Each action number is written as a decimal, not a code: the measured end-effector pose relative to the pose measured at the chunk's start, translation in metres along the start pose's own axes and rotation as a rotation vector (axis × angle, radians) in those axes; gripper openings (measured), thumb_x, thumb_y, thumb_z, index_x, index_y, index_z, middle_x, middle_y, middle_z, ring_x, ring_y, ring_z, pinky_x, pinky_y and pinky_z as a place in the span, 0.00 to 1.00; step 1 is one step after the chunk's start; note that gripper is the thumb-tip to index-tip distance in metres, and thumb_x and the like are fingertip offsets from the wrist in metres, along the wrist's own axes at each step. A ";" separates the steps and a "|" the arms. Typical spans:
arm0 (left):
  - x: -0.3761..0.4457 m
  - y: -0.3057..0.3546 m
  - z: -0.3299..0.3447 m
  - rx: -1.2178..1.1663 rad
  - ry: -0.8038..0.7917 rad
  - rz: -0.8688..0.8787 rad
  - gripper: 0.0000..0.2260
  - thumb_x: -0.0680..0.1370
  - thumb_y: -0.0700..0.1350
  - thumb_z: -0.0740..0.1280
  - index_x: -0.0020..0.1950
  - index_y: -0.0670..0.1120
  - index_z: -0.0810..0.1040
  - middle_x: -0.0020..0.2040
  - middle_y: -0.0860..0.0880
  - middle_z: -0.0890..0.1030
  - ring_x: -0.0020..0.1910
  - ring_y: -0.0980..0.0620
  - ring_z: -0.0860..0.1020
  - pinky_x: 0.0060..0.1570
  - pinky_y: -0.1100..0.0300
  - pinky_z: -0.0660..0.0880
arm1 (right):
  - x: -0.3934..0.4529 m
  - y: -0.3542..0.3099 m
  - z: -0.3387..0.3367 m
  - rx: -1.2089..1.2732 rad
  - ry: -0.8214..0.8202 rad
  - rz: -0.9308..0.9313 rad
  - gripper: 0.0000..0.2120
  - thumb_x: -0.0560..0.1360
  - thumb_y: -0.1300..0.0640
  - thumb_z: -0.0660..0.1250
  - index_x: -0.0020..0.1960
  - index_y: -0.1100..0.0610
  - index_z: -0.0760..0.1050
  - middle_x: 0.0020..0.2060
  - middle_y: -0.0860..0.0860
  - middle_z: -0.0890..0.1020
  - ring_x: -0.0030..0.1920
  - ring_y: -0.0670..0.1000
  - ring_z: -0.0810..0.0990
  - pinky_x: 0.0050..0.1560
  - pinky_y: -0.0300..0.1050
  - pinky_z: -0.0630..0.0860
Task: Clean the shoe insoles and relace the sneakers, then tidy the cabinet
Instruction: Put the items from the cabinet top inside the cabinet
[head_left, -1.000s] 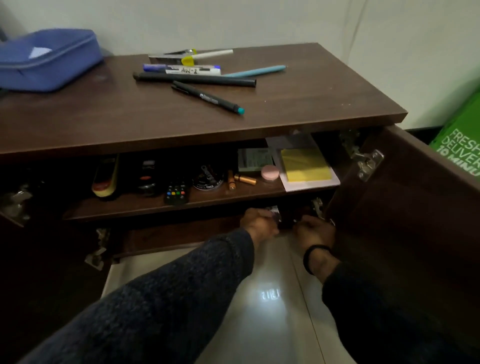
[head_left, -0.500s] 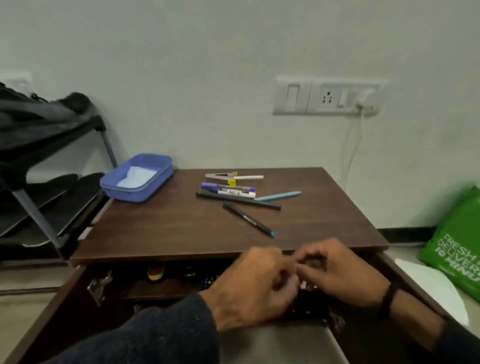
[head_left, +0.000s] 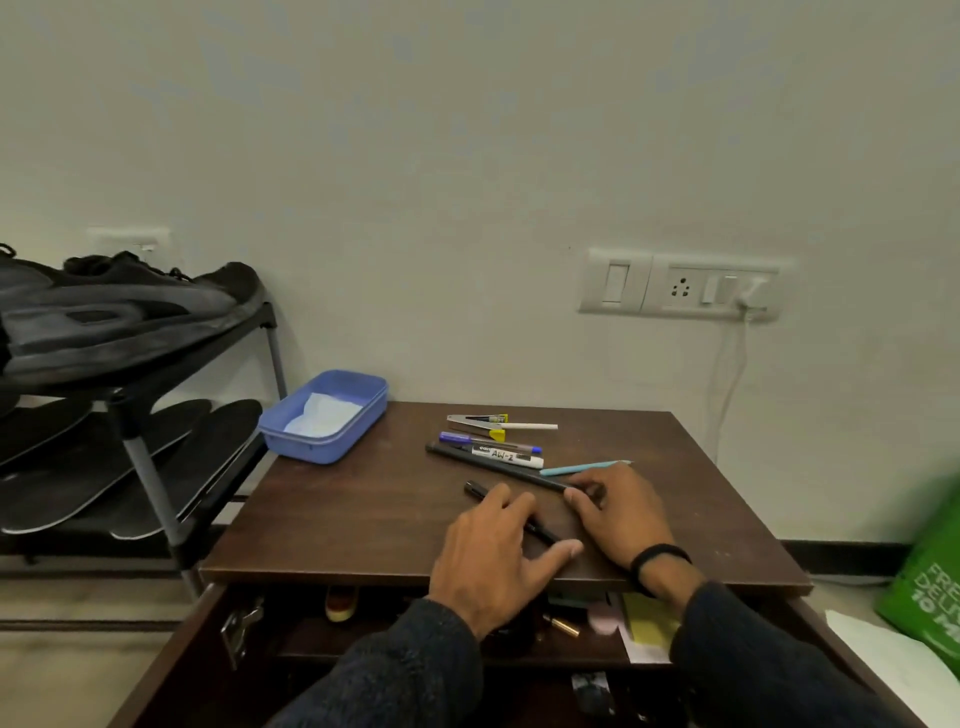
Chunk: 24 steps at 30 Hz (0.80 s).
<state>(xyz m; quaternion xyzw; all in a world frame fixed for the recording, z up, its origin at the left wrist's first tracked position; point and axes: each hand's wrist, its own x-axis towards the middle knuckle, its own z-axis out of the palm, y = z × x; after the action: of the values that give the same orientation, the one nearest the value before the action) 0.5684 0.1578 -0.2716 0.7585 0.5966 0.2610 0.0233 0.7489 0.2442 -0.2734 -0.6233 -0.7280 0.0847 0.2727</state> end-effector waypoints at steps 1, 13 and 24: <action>-0.002 0.001 -0.002 -0.012 0.004 -0.005 0.26 0.70 0.78 0.58 0.51 0.58 0.71 0.48 0.57 0.69 0.44 0.57 0.72 0.45 0.56 0.77 | 0.000 0.000 0.002 0.016 0.003 0.012 0.11 0.76 0.44 0.70 0.56 0.44 0.82 0.47 0.42 0.82 0.46 0.41 0.78 0.48 0.42 0.77; -0.013 0.022 -0.032 0.039 -0.076 -0.147 0.12 0.82 0.56 0.62 0.61 0.51 0.75 0.58 0.48 0.75 0.58 0.49 0.76 0.57 0.54 0.75 | -0.021 -0.003 -0.015 0.307 0.032 0.013 0.05 0.78 0.51 0.70 0.54 0.45 0.80 0.47 0.44 0.77 0.42 0.44 0.77 0.39 0.32 0.70; -0.001 0.021 -0.053 -0.369 -0.015 -0.587 0.13 0.73 0.46 0.75 0.53 0.50 0.74 0.53 0.50 0.80 0.54 0.51 0.78 0.56 0.57 0.78 | -0.026 -0.004 -0.022 0.583 0.087 0.163 0.04 0.79 0.55 0.69 0.51 0.46 0.79 0.47 0.48 0.82 0.47 0.47 0.80 0.45 0.39 0.77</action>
<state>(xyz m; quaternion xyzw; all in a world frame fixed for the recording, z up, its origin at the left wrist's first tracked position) 0.5644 0.1365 -0.2189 0.5395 0.7319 0.3411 0.2387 0.7587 0.2143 -0.2606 -0.5779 -0.6083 0.2849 0.4636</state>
